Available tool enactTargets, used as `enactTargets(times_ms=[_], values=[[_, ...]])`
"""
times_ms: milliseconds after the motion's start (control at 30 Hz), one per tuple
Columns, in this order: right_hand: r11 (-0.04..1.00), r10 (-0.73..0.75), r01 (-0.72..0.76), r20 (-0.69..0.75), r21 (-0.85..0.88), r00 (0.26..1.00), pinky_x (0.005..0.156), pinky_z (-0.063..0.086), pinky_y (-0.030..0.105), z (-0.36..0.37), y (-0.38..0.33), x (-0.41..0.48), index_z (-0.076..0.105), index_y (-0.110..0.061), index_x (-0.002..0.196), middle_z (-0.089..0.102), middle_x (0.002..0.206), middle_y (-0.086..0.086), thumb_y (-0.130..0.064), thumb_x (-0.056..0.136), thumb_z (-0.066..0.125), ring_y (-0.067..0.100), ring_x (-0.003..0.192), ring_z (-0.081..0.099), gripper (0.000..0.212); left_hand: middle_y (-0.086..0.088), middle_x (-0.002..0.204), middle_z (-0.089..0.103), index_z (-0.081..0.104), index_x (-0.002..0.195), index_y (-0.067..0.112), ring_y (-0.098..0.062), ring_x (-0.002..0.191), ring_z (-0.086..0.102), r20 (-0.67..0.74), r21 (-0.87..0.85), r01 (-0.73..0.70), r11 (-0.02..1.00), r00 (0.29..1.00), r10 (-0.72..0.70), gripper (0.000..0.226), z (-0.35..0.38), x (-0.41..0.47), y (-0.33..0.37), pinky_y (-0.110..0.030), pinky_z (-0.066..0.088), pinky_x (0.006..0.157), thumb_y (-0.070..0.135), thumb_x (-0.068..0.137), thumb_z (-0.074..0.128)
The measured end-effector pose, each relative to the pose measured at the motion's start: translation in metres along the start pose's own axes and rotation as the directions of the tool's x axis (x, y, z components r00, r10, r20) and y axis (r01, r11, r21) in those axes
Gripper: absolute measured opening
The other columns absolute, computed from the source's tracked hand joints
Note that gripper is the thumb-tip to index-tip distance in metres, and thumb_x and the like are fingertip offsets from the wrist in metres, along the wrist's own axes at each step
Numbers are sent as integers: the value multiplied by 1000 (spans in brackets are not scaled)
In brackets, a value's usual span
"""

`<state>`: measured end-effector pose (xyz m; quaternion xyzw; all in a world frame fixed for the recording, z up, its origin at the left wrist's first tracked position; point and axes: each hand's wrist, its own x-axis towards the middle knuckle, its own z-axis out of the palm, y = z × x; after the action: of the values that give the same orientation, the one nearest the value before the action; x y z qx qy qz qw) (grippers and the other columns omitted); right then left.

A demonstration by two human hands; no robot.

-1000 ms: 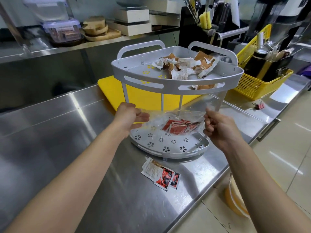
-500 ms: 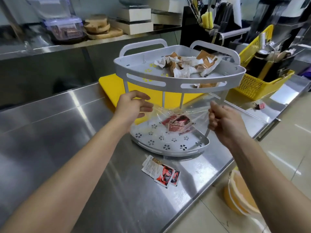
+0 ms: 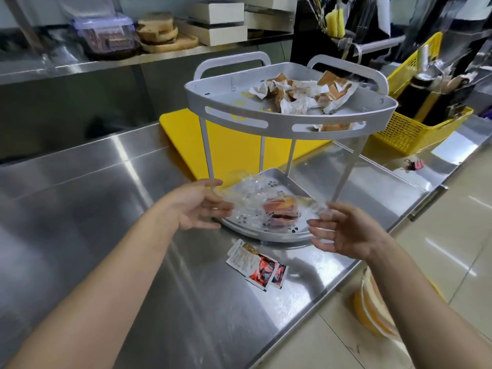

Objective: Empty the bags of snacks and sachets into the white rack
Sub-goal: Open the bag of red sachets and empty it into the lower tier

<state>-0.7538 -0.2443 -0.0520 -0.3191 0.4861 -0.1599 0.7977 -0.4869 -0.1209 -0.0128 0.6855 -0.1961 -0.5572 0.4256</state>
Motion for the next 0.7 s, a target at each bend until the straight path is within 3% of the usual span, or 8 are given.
enactTargets(times_ms=[67,133,233,333,400,500,600,700], values=[[999,19,-18,7,-32,1000,61,59,43,-12,0,4,61,2,84,70,77,22,-56,80,53,28,59,69,59,-13,121,60,33,136,42,-33,102,61,38,-48,39,998,999,-37,69,-12,3,-4,-53,51,77,5,85,60],[993,43,-42,10,-109,999,61,58,45,-13,0,8,62,6,90,71,76,24,-67,75,50,30,60,70,76,-14,139,41,24,140,47,-38,112,53,-12,-115,56,992,998,-58,83,-23,8,-5,-57,50,75,24,76,71],[977,59,-58,-2,-204,998,55,59,41,-2,0,12,63,7,87,71,71,22,-58,79,53,28,55,69,66,-21,114,53,27,141,33,-36,101,60,-96,-299,86,950,988,-120,86,-28,18,-4,-56,49,77,54,68,69],[974,45,-42,7,-223,999,50,59,34,9,-2,12,61,-1,83,71,61,13,-26,89,53,21,49,68,27,-18,109,56,34,138,22,-31,95,63,-248,-104,29,994,967,-54,89,-23,27,-5,-52,52,83,55,65,73],[975,20,-15,19,-222,1000,51,59,33,10,-1,15,61,-4,79,71,59,10,-14,89,52,19,49,68,17,-20,110,61,30,140,26,-29,86,67,-194,-50,-9,999,981,-1,95,-16,30,-1,-47,57,75,52,61,76],[969,-32,45,60,-241,998,53,59,31,7,1,17,62,-4,75,71,61,8,-10,87,55,18,52,68,15,-18,97,67,19,138,47,-25,70,68,-10,-139,-64,988,998,63,78,-9,27,8,-39,59,60,35,79,69],[969,-76,98,104,-227,992,52,59,29,5,-1,14,64,-3,73,70,63,8,-8,85,55,17,52,67,16,-12,83,62,38,129,35,-23,63,64,-81,-150,-239,959,970,229,52,-9,26,9,-36,59,56,10,88,58],[942,-112,153,150,-298,982,54,59,28,0,-2,12,66,-3,74,71,67,10,0,83,52,17,52,66,17,-12,75,60,51,117,24,-22,55,59,-81,-133,-228,965,972,219,30,-17,23,11,-31,57,50,39,91,49]])
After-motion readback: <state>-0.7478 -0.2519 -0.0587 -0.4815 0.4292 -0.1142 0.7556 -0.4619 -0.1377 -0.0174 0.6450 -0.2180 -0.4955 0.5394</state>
